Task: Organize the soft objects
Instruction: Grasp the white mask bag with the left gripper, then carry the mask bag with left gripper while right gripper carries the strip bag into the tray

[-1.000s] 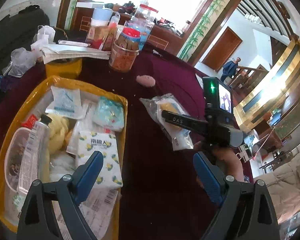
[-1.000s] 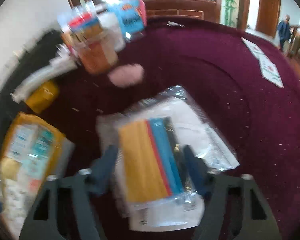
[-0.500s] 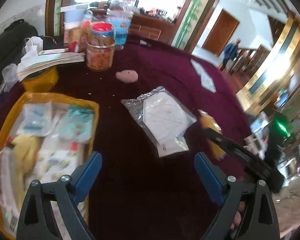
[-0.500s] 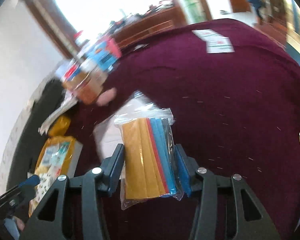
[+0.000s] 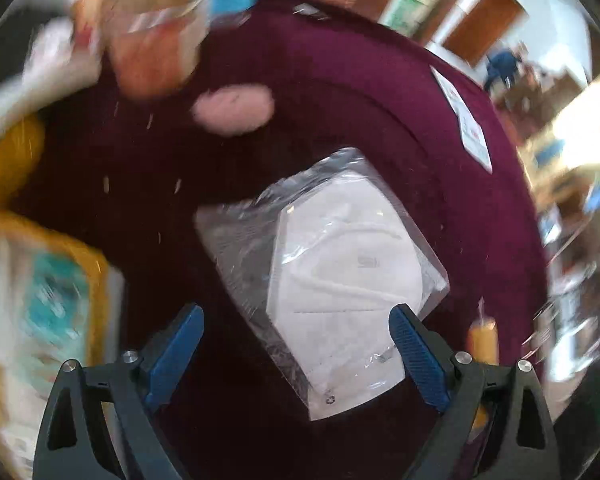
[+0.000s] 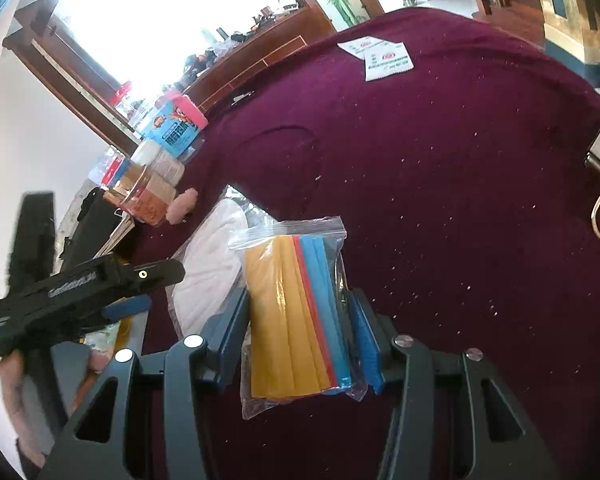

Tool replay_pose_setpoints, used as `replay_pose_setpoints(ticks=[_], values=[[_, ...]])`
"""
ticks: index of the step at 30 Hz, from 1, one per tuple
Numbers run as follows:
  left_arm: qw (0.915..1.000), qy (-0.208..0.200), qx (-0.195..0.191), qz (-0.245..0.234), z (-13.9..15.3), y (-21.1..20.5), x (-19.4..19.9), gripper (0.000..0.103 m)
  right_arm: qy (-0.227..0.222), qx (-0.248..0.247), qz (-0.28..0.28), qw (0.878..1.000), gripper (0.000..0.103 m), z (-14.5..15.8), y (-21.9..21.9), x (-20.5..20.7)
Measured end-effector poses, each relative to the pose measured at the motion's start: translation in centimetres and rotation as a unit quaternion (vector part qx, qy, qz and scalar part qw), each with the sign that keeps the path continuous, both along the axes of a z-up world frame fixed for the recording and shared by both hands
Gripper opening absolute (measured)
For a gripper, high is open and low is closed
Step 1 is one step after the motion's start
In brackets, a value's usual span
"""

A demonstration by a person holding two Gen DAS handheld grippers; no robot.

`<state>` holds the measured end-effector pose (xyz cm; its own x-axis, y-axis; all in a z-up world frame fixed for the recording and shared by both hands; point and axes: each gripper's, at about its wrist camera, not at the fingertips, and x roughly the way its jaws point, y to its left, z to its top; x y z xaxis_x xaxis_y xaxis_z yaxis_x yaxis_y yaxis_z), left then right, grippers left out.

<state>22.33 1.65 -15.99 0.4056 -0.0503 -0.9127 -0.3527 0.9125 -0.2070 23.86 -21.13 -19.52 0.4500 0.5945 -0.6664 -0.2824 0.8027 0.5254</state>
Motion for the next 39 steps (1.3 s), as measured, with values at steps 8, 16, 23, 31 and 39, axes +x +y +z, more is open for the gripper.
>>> replay_pose_setpoints(ticks=[8, 16, 23, 31, 39], values=[[0.9928, 0.004, -0.106, 0.057, -2.5, 2.8, -0.3, 0.093, -0.001, -0.002, 0.001, 1.0, 0.049, 0.0, 0.0, -0.1], [0.9941, -0.004, -0.064, 0.088, -2.4, 3.5, -1.1, 0.007, 0.016, -0.015, 0.009, 1.0, 0.049, -0.9, 0.6, 0.1], [0.9901, -0.015, -0.114, 0.081, -2.5, 5.3, -2.4, 0.0, 0.014, -0.012, 0.019, 1.0, 0.049, -1.0, 0.9, 0.1], [0.9848, -0.069, -0.158, 0.027, 1.8, 4.2, -8.4, 0.0, -0.028, -0.004, 0.023, 0.999, 0.049, 0.0, 1.1, -0.7], [0.9765, -0.125, -0.175, 0.013, 4.2, 4.3, -16.1, 0.0, -0.06, -0.009, 0.016, 0.998, 0.049, 1.9, 0.5, -3.8]])
